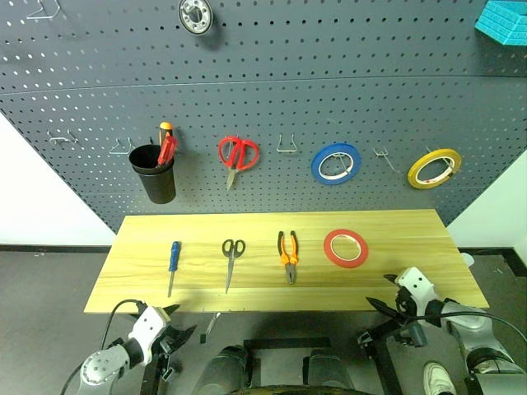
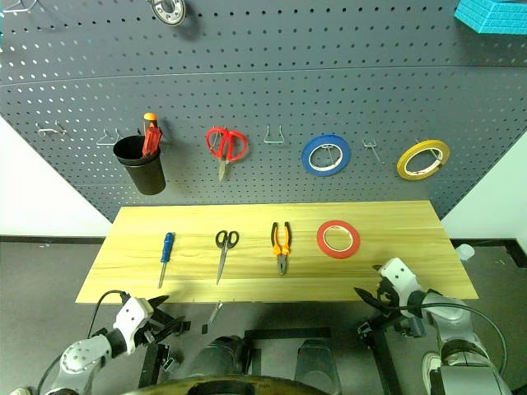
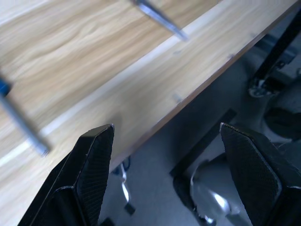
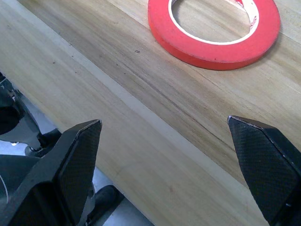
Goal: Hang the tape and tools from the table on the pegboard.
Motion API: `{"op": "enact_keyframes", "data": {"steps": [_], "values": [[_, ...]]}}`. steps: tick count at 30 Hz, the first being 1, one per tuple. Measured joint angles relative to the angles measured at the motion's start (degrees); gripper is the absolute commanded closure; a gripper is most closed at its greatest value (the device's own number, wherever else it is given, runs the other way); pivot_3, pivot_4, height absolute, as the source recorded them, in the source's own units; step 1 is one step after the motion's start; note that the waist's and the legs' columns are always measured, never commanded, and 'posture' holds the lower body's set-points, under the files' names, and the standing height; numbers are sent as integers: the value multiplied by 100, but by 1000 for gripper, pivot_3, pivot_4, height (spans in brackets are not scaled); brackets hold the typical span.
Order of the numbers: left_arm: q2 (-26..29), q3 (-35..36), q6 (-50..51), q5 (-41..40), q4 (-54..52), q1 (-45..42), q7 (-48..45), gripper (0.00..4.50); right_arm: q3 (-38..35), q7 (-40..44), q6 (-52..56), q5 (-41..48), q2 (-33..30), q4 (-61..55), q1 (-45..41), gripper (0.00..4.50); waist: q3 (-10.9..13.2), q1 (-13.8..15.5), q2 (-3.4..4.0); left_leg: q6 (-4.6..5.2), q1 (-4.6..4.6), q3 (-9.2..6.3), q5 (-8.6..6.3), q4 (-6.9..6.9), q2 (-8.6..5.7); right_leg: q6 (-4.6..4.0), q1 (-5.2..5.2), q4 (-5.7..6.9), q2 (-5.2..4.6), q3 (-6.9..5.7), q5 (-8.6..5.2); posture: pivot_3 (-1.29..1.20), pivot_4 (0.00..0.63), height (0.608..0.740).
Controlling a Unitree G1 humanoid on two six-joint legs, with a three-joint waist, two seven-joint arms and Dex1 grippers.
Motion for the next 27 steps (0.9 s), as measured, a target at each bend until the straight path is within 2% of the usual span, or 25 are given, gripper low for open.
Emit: {"op": "enact_keyframes", "data": {"steps": [8,16,19,27], "values": [[-99,-238,229,6,-675,-98,-230,759,167,64,376,1,65,-745,-266,0,0,-4,1,2,1,0,1,0,0,16,0,1,0,2,9,-53,53,740],[-60,-631,903,70,-1475,-497,-651,759,657,183,1559,-172,289,-1457,-1122,0,30,-7,2,4,0,-2,3,0,0,22,-2,1,4,6,16,-68,79,740],[-32,-702,1257,54,-1845,-493,-798,759,1021,7,1921,-533,421,-1446,-1505,0,59,-28,0,4,-2,-3,3,-6,0,24,-10,2,5,8,17,-65,88,740],[348,-874,2524,-356,-3696,-94,-1352,759,1614,-105,2799,-1081,788,-785,-2415,0,160,-141,25,6,-10,-7,4,-8,-1,28,-15,3,6,9,20,-30,108,740]]}}
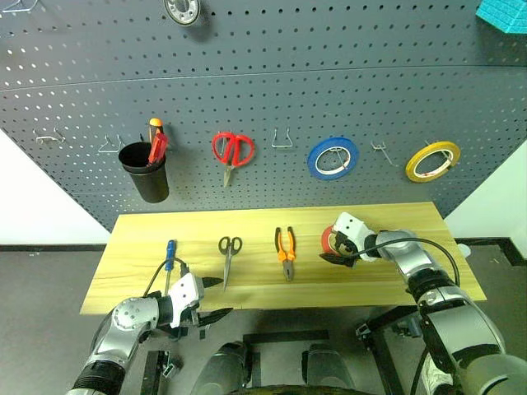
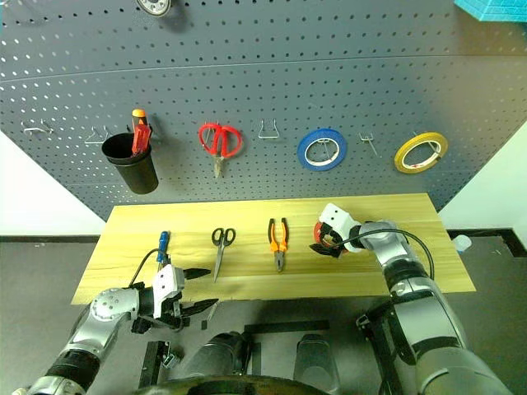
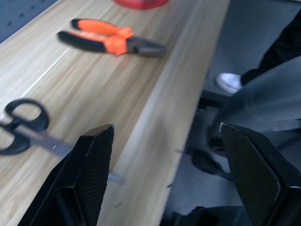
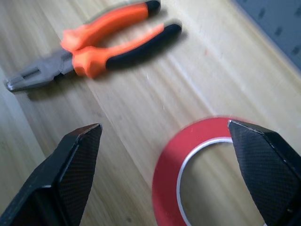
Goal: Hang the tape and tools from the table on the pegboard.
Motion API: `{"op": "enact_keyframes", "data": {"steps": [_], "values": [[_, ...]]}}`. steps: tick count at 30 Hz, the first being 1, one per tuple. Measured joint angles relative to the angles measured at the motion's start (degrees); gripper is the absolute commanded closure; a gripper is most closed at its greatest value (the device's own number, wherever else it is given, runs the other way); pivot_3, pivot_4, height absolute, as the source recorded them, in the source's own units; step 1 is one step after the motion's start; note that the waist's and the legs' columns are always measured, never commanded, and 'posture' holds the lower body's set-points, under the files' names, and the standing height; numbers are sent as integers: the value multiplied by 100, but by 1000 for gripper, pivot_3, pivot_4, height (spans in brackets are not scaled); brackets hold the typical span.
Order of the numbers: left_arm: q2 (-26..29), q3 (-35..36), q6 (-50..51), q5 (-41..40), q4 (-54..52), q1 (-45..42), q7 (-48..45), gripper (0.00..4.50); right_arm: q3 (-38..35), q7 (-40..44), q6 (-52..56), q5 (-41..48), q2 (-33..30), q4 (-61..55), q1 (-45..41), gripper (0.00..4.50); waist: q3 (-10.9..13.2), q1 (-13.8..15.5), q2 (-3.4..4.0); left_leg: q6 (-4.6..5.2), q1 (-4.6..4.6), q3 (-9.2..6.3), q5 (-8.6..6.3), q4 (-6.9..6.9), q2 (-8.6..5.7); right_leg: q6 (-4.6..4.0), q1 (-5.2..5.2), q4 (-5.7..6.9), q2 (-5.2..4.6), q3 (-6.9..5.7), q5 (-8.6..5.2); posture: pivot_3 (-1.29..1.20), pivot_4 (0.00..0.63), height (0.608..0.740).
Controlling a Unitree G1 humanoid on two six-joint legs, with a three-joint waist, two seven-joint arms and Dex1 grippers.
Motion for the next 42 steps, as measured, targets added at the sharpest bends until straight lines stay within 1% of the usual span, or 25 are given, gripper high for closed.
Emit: {"op": "enact_keyframes", "data": {"steps": [5,7,15,23,26,36,37,42], "values": [[104,-99,889,-207,-1275,98,-77,759,274,-110,54,-330,138,626,-265,0,79,-1,2,0,0,-1,0,0,1,0,0,2,1,0,1,-20,113,740],[101,-164,1121,-213,-1573,94,-19,759,355,-239,95,-443,190,834,-292,0,99,-1,12,0,0,1,0,0,-1,1,0,2,0,2,1,-21,115,740],[4,-342,1572,-204,-1885,86,209,759,458,-623,175,-714,210,1231,-547,0,134,-7,6,0,-1,2,1,-1,2,3,-1,2,3,3,3,-25,115,740],[-6,-386,1614,-203,-1909,20,305,759,591,-722,273,-912,260,1379,-705,0,137,-3,-1,0,3,2,1,5,1,1,3,2,3,4,5,-20,114,740],[21,-385,1613,-203,-1909,22,309,731,595,-678,354,-937,260,1398,-724,527,136,0,-3,0,4,2,1,5,1,1,4,2,3,4,5,-19,111,740],[53,-383,1576,-204,-1901,24,382,731,558,-379,790,-917,257,1418,-742,3744,128,9,-15,-1,15,2,1,7,1,-2,17,1,2,4,5,-25,109,740],[53,-383,1565,-204,-1889,24,391,731,557,-376,802,-916,255,1416,-741,3809,128,10,-16,-1,16,2,1,8,1,-2,18,0,2,5,5,-25,109,740],[52,-383,1475,-202,-1855,27,419,731,460,-380,818,-871,230,1380,-685,3809,126,17,-20,-1,16,2,0,8,1,-2,18,-1,1,5,5,-34,107,740]]}}
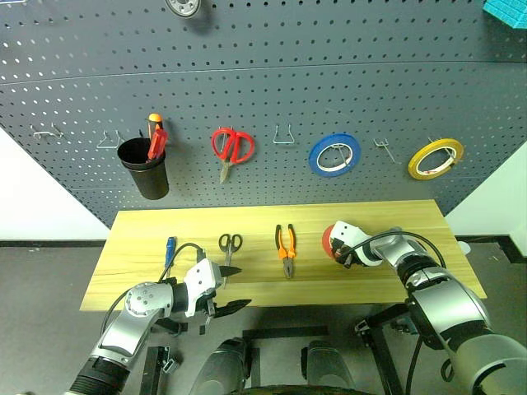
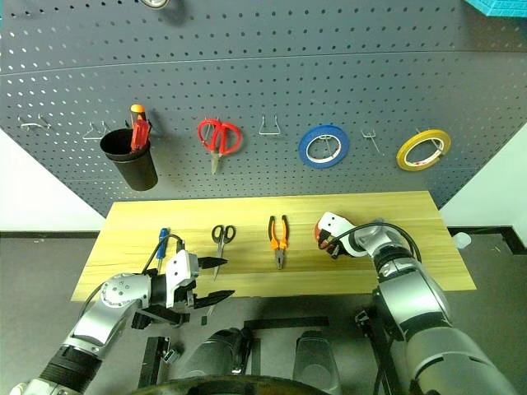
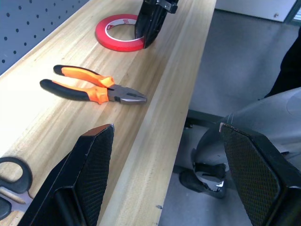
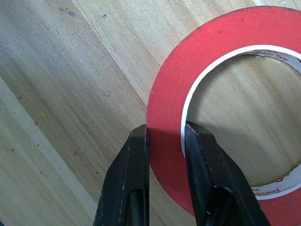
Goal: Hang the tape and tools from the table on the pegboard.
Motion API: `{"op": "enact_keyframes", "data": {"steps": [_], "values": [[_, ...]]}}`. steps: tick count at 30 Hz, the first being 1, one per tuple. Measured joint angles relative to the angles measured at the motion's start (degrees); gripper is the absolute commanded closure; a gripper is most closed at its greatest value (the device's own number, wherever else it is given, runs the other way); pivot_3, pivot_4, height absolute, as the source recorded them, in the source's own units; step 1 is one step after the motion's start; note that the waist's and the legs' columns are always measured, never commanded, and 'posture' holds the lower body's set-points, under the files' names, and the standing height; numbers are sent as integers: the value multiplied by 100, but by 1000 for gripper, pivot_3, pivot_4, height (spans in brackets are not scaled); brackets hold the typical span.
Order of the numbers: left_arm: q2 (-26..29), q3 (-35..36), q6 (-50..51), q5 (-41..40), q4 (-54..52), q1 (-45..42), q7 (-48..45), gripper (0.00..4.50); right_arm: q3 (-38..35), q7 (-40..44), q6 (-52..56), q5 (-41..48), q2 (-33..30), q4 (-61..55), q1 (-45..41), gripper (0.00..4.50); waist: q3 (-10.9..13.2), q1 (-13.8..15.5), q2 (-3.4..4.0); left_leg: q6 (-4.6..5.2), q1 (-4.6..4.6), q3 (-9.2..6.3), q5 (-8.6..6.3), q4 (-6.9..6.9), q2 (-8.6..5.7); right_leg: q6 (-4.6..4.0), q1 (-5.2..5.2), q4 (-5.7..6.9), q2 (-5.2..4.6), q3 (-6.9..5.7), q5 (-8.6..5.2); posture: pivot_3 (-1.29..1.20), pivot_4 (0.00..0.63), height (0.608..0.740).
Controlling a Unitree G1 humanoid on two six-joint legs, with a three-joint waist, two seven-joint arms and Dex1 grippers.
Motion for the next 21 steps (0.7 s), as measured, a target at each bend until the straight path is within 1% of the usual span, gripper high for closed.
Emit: {"op": "enact_keyframes", "data": {"steps": [4,6,8,10,12,13,15,16,17,19,21], "values": [[-126,170,-260,-6,5,96,330,731,-34,-265,-276,-3,-275,-282,264,3809,1,31,-1,0,-3,2,0,0,-3,0,-1,-4,-5,1,0,-45,106,740],[-185,354,-303,-151,-239,323,490,731,-50,-697,-617,-51,-688,-808,744,3809,3,74,-1,1,-24,1,-1,-1,-6,1,-16,-12,-8,1,0,-52,109,740],[-232,463,-358,-252,-330,524,603,731,-262,-1238,-936,-60,-1222,-1485,1469,3809,7,166,6,7,-58,3,-4,0,-8,4,-46,-16,-10,1,0,-59,110,740],[-299,457,-440,-250,-292,551,644,731,-415,-1548,-1074,-56,-1440,-1987,1990,3809,9,154,5,7,-83,12,-3,-1,-4,10,-76,-14,-7,5,5,-83,113,740],[-489,441,-546,-252,-252,407,695,731,-518,-1833,-1271,-52,-1552,-2759,2623,3809,13,132,6,8,-85,23,-4,-1,0,12,-82,-12,-6,9,6,-91,114,740],[-632,398,-603,-260,-166,195,696,731,-559,-2064,-1341,-122,-1645,-3279,3015,3809,20,130,12,8,-90,38,-3,1,2,15,-73,-11,-6,15,8,-107,115,740],[-837,374,-761,-311,-82,-31,711,731,-575,-2343,-1435,-258,-1719,-3809,3371,3809,27,94,13,9,-88,67,-4,8,4,22,-71,-10,-5,33,13,-129,115,740],[-1037,362,-897,-370,71,-217,710,731,-593,-2662,-1505,-429,-1828,-4106,3595,3809,32,97,17,12,-88,84,-4,17,3,23,-71,-10,-7,40,15,-137,115,740],[-1247,367,-999,-423,216,-386,720,731,-612,-2947,-1556,-579,-1901,-4261,3704,3809,35,105,17,15,-88,89,-5,24,2,27,-71,-10,-9,47,17,-145,115,740],[-1622,333,-1159,-563,446,-754,675,731,-667,-3652,-1682,-928,-2025,-4488,3784,3809,50,103,-6,19,-87,99,-3,35,2,30,-66,-11,-8,55,27,-162,108,740],[-1844,238,-1276,-625,600,-1052,582,731,-722,-4176,-1788,-1219,-2192,-4692,3788,3809,53,99,-13,23,-87,104,-1,40,1,32,-62,-12,-8,59,31,-166,106,740]]}}
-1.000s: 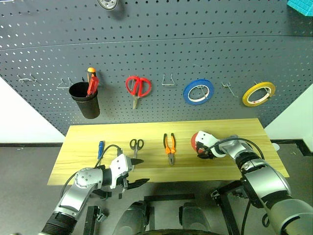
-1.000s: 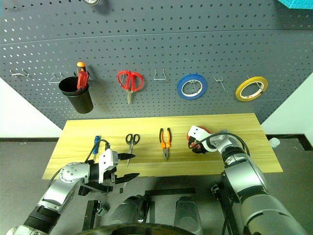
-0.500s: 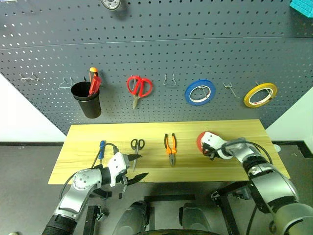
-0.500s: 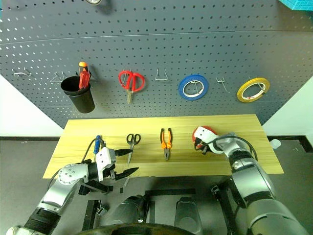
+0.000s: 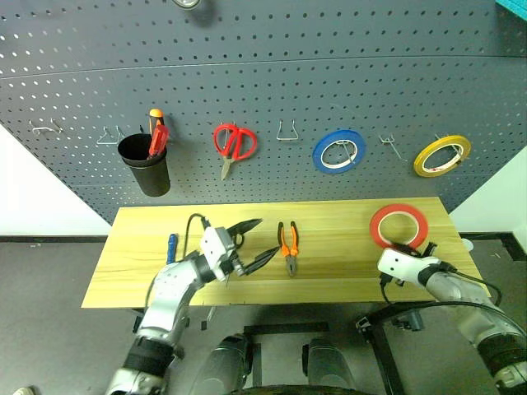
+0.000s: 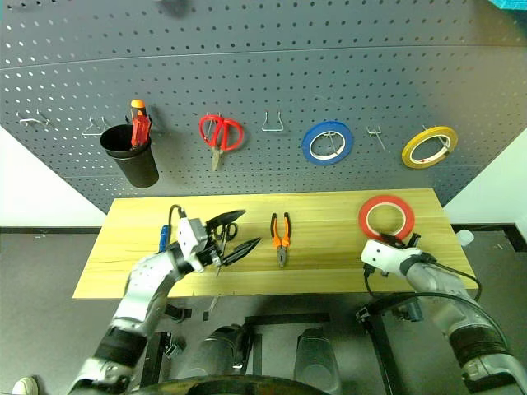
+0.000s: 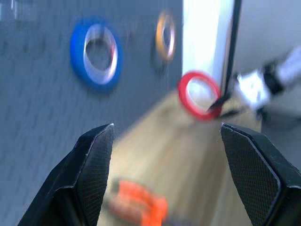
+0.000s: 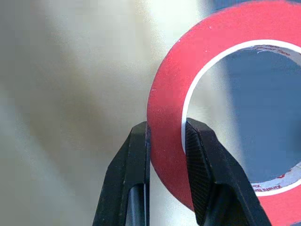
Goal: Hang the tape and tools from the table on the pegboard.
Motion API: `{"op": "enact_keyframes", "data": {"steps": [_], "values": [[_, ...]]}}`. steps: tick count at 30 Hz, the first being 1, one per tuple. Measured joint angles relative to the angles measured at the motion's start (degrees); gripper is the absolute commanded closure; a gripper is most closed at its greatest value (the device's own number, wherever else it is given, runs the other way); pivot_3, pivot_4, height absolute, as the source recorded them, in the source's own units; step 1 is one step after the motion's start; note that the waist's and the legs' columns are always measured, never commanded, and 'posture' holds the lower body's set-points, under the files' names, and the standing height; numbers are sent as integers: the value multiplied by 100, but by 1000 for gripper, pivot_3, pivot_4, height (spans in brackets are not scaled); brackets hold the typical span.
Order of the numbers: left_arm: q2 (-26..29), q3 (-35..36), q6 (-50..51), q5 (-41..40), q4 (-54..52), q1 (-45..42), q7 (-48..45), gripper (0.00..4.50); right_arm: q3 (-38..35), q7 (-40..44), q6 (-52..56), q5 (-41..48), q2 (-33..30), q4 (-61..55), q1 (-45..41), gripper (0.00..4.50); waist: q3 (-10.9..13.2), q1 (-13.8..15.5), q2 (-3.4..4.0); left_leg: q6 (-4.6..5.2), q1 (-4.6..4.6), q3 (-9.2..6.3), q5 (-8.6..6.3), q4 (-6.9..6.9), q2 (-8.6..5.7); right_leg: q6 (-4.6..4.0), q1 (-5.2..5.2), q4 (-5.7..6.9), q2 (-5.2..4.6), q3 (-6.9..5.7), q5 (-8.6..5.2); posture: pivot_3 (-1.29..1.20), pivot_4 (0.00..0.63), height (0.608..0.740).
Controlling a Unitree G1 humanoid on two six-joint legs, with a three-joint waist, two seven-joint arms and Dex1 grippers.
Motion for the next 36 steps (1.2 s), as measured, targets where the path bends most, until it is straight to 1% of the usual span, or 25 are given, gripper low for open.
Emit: {"op": "enact_keyframes", "data": {"steps": [3,6,11,16,19,22,28,30,31,36], "values": [[-217,-55,-187,-13,355,-298,-123,731,-102,-585,-188,-337,-237,-248,-55,3809,2,-33,-3,2,1,2,0,-2,1,3,0,-1,2,1,2,-166,103,740],[-378,-60,-286,-17,661,-448,-178,731,-108,-859,-353,-544,-370,-379,-196,3809,6,-114,-11,6,0,1,-2,-6,1,11,1,-3,3,0,4,-162,95,740],[-773,-51,-387,-231,805,-581,-244,731,-103,-993,-549,-822,-470,-420,-563,3809,6,-175,-11,9,1,2,-3,-5,1,19,4,-6,3,0,9,-150,88,740],[-920,-50,-422,-354,861,-578,-322,731,-74,-1088,-791,-1004,-555,-381,-1013,3809,5,-217,-12,9,6,0,-2,-1,1,22,12,-5,6,0,11,-143,83,740],[-922,-12,-510,-362,896,-580,-285,731,120,-1050,-986,-1101,-555,-49,-1466,3809,5,-272,-11,10,7,1,-2,5,-1,25,16,-5,5,1,13,-141,79,740],[-938,-8,-539,-361,909,-591,-249,731,234,-761,-1173,-1007,-510,427,-1889,3809,4,-272,-11,10,10,0,-1,9,0,26,21,-5,6,0,15,-142,77,740],[-968,4,-646,-366,931,-622,-236,731,579,-387,-1556,-859,-173,1524,-2516,3809,3,-278,-9,10,12,-1,-1,12,0,26,25,-5,7,0,15,-133,75,740],[-979,5,-671,-366,934,-624,-222,731,636,-321,-1672,-822,-135,1813,-2606,3079,3,-270,-9,11,12,-2,-1,12,-2,27,24,-5,6,0,15,-130,77,740],[-972,7,-678,-366,938,-624,-217,731,639,-307,-1718,-800,-131,1901,-2636,2888,2,-270,-9,11,12,-2,-1,12,-2,27,24,-5,6,1,16,-129,77,740],[-971,8,-689,-365,937,-615,-162,731,639,-321,-1858,-746,-145,1968,-2647,1321,2,-283,-8,11,13,-2,-1,16,-2,27,23,1,7,1,16,-128,82,740]]}}
